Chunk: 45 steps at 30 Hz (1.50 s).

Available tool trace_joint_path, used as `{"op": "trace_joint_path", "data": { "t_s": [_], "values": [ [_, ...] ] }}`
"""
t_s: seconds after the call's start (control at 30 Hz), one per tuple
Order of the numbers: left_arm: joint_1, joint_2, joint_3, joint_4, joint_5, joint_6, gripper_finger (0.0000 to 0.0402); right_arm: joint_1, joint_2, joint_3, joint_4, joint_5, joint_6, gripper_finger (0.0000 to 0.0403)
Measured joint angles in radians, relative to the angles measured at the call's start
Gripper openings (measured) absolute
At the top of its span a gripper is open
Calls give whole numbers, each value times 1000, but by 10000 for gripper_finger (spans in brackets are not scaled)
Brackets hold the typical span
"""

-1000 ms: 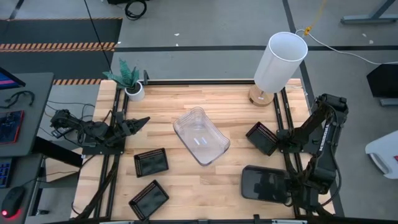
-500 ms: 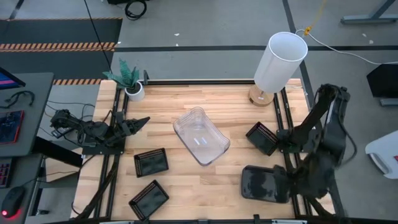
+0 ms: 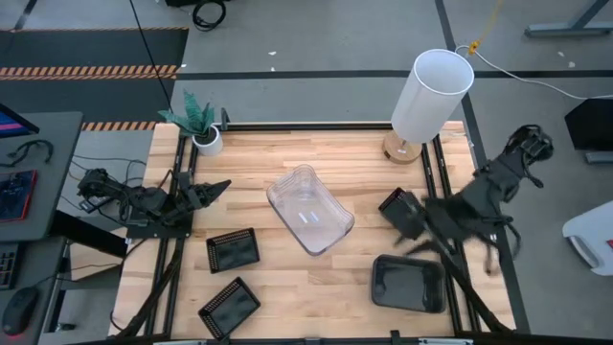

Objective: Stack baskets by color
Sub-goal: Stack the bottom black bin on top of the left black bin

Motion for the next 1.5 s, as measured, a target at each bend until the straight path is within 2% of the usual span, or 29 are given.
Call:
{"op": "trace_joint_path", "data": {
  "t_s": [0.13,0.23,0.37,0.47,0.6,0.7,0.87,0.93,1.0,1.07,1.13,1.33,1.5],
  "values": [
    [0,0,0,0,0,0,31,-103,-13,0,-38,92,219,122],
    [0,0,0,0,0,0,35,-149,-18,0,-170,175,435,122],
    [0,0,0,2,-1,-4,35,-202,0,0,-388,168,660,122],
    [0,-1,0,26,-2,-67,32,-235,24,0,-473,142,673,122],
    [0,0,0,37,-48,-101,28,-268,36,0,-459,98,599,122],
    [0,0,0,50,-80,-180,29,-286,36,0,-440,130,603,121],
    [0,0,0,80,-79,-191,31,-313,37,0,-367,185,560,121],
    [0,0,4,128,-22,-156,26,-324,37,0,-337,185,542,121],
    [0,4,44,106,115,-116,18,-331,37,0,-331,185,544,121],
    [-6,28,118,54,221,-109,11,-337,37,0,-335,187,547,121],
    [-20,81,211,-62,271,-109,6,-343,37,0,-335,187,541,121],
    [-65,355,552,-512,374,-106,3,-368,37,0,-335,188,543,121],
    [-100,631,780,-745,580,-123,2,-369,37,0,-335,188,542,121]
  ]
}}
